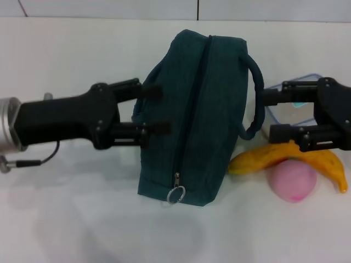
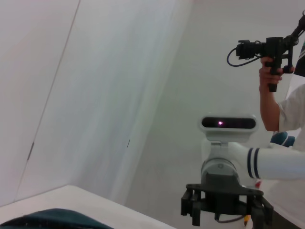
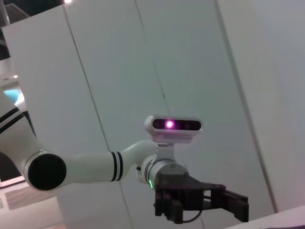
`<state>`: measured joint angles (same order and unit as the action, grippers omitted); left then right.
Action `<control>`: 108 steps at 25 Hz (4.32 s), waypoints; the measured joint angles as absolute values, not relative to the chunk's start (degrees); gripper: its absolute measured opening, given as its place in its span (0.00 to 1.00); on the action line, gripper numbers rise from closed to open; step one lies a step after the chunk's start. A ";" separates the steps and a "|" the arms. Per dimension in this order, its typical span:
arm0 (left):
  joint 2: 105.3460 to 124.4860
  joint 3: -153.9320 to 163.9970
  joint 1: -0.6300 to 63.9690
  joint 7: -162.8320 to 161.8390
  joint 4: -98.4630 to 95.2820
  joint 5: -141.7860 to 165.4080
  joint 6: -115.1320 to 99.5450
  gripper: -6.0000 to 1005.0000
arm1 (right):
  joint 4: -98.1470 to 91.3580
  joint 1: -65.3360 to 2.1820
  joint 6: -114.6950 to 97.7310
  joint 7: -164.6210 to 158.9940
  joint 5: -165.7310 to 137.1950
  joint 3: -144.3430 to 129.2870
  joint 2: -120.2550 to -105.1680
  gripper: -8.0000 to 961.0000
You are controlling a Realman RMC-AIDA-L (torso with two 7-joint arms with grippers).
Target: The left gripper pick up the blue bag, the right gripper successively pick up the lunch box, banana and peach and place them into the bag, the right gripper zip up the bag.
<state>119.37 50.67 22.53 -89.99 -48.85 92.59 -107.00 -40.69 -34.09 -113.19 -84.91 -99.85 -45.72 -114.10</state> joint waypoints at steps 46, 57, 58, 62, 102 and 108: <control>118.50 54.06 38.80 -136.01 -69.38 124.12 -97.79 0.34 | -33.40 -18.98 -113.25 -79.72 -97.60 -36.91 -113.42 0.74; 119.05 54.05 38.19 -135.61 -69.41 124.46 -97.64 0.10 | -18.58 -18.72 -96.50 -86.28 -97.32 -17.34 -112.68 0.74; 119.07 54.11 38.09 -135.58 -69.40 124.46 -97.64 0.09 | -17.40 -18.70 -94.33 -88.02 -97.32 -15.64 -112.62 0.74; 119.15 54.36 37.53 -134.93 -69.38 124.47 -97.64 0.06 | -15.05 -18.15 -88.01 -92.63 -97.29 -11.70 -113.06 0.74; 119.62 56.30 34.50 -129.33 -67.96 120.83 -97.88 0.06 | -8.91 -28.49 -66.13 -98.97 -96.62 -19.58 -115.17 0.68; 119.62 56.49 34.42 -129.35 -68.01 120.32 -97.98 0.06 | -8.93 -28.51 -66.72 -100.12 -96.72 -19.89 -115.22 0.46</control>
